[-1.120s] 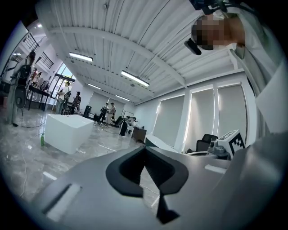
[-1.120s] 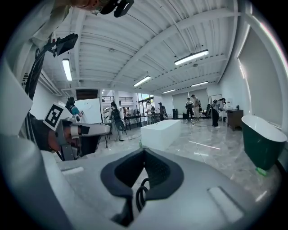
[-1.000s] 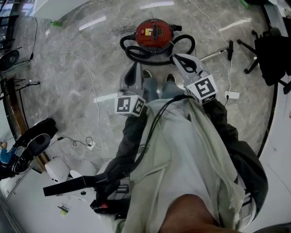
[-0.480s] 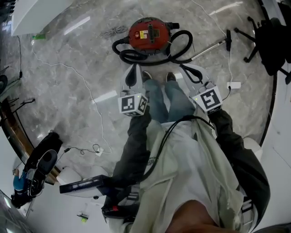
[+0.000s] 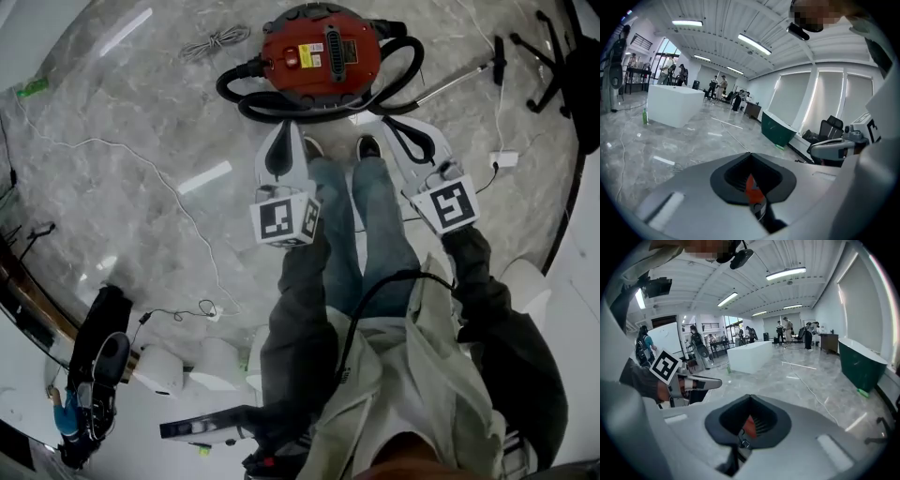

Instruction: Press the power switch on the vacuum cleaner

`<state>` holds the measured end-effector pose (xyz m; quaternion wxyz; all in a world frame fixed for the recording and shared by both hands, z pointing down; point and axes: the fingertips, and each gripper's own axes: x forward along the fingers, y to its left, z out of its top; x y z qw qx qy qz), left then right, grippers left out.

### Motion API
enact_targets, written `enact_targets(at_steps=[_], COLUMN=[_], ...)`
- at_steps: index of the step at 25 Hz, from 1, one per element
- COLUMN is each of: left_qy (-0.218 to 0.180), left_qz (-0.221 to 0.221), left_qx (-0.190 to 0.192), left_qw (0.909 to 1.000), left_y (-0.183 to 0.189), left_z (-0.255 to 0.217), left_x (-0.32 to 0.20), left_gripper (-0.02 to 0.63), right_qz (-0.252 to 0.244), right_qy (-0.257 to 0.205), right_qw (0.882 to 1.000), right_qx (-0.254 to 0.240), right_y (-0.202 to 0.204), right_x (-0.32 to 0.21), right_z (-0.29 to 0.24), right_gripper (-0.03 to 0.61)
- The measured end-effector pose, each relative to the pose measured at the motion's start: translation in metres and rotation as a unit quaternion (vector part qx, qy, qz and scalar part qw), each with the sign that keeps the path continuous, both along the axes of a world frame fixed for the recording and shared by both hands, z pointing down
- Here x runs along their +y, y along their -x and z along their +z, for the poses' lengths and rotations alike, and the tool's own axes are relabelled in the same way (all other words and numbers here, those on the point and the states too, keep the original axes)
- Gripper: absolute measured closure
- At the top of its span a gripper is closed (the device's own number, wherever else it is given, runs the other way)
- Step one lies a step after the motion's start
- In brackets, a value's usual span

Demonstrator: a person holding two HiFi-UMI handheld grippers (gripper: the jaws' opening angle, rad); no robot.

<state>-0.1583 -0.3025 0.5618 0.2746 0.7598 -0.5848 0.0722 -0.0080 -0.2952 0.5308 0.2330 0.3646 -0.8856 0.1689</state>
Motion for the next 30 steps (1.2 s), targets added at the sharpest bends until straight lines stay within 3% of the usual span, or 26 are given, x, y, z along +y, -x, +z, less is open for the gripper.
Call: enact_targets(at_steps=[7, 12, 16, 21, 23, 26, 30], left_qy=[0.029, 0.026, 0.041, 0.070, 0.070, 0.094, 0.124], left_qz=[0.023, 0.083, 0.136, 0.202, 0.195, 0.185, 0.204], left_qx=[-0.017, -0.031, -0.071, -0.122, -0.117, -0.079, -0.067], left_qw=[0.9992, 0.9957, 0.9873, 0.9692, 0.9712, 0.9749, 0.9687], left_y=[0.020, 0.016, 0.003, -0.023, -0.024, -0.022, -0.023], left_z=[0.100, 0.135, 0.167, 0.202, 0.205, 0.208, 0.213], left_x=[-0.032, -0.065, -0.088, -0.087, -0.087, -0.087, -0.090], left_gripper=[0.607, 0.607, 0.607, 0.607, 0.607, 0.607, 0.609], right_qz=[0.046, 0.046, 0.024, 0.024, 0.027, 0.028, 0.036], right_qy=[0.012, 0.021, 0.035, 0.051, 0.054, 0.057, 0.057], right_qw=[0.998, 0.998, 0.998, 0.997, 0.997, 0.997, 0.996], right_qx=[0.034, 0.037, 0.046, 0.054, 0.052, 0.052, 0.052], right_y=[0.015, 0.026, 0.029, 0.024, 0.022, 0.019, 0.014], right_x=[-0.043, -0.047, -0.038, -0.032, -0.031, -0.029, -0.029], right_z=[0.083, 0.117, 0.133, 0.152, 0.155, 0.160, 0.161], right_gripper=[0.578, 0.577, 0.578, 0.578, 0.578, 0.578, 0.578])
